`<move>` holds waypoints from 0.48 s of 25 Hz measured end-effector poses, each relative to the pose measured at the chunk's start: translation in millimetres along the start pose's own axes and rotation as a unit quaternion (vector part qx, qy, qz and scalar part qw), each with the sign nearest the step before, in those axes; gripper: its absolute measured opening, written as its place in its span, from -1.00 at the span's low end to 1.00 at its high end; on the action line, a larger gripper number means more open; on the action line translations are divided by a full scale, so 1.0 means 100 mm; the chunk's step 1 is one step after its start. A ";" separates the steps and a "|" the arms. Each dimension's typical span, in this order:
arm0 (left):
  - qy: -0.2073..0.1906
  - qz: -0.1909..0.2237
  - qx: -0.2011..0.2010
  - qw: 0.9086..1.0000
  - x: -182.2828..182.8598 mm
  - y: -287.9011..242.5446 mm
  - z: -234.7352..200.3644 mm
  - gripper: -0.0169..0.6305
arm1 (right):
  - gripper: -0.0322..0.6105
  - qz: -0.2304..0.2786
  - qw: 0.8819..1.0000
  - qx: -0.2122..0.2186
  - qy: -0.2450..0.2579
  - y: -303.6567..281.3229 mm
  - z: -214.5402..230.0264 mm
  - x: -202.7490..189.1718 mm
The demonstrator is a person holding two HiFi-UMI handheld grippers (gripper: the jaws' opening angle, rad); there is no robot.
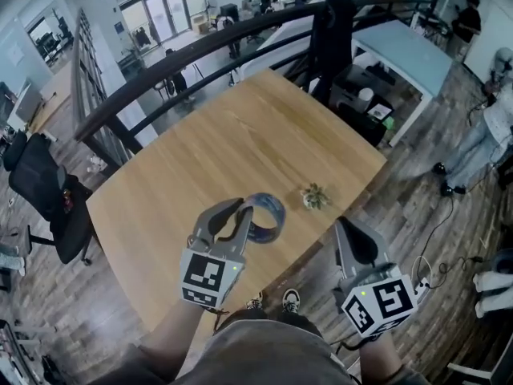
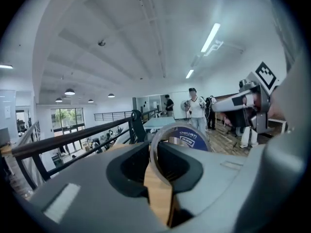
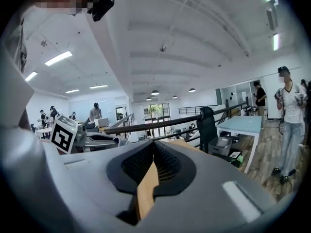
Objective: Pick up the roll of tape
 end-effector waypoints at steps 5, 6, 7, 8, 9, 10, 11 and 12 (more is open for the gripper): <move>-0.013 0.060 0.004 0.998 0.41 0.13 0.11 -0.79 | -0.87 0.049 0.998 -0.023 0.007 0.35 0.10 0.25; -0.015 0.070 0.005 0.997 0.48 0.16 0.13 -0.79 | -0.87 0.057 0.998 -0.027 0.008 0.41 0.13 0.30; -0.017 0.080 0.005 0.997 0.56 0.19 0.16 -0.79 | -0.87 0.065 0.997 -0.031 0.009 0.46 0.15 0.33; -0.020 0.089 0.006 0.996 0.63 0.21 0.18 -0.79 | -0.87 0.072 0.997 -0.036 0.010 0.51 0.17 0.37; -0.023 0.097 0.007 0.995 0.69 0.24 0.19 -0.79 | -0.87 0.077 0.996 -0.040 0.012 0.54 0.18 0.40; -0.028 0.103 0.009 0.994 0.74 0.27 0.20 -0.79 | -0.87 0.083 0.996 -0.044 0.015 0.57 0.19 0.42; -0.033 0.108 0.012 0.994 0.77 0.29 0.22 -0.79 | -0.87 0.087 0.995 -0.047 0.018 0.60 0.20 0.44; -0.038 0.111 0.015 0.993 0.80 0.31 0.23 -0.79 | -0.87 0.092 0.994 -0.049 0.020 0.62 0.21 0.46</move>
Point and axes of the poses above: the fingertips, and each gripper's own axes: y backward along the fingers, z to its right, x out of its top, the point moved 10 cm from there along y, backward along the fingers, and after that the axes turned 8 degrees about -x, right-handed, at the moved point
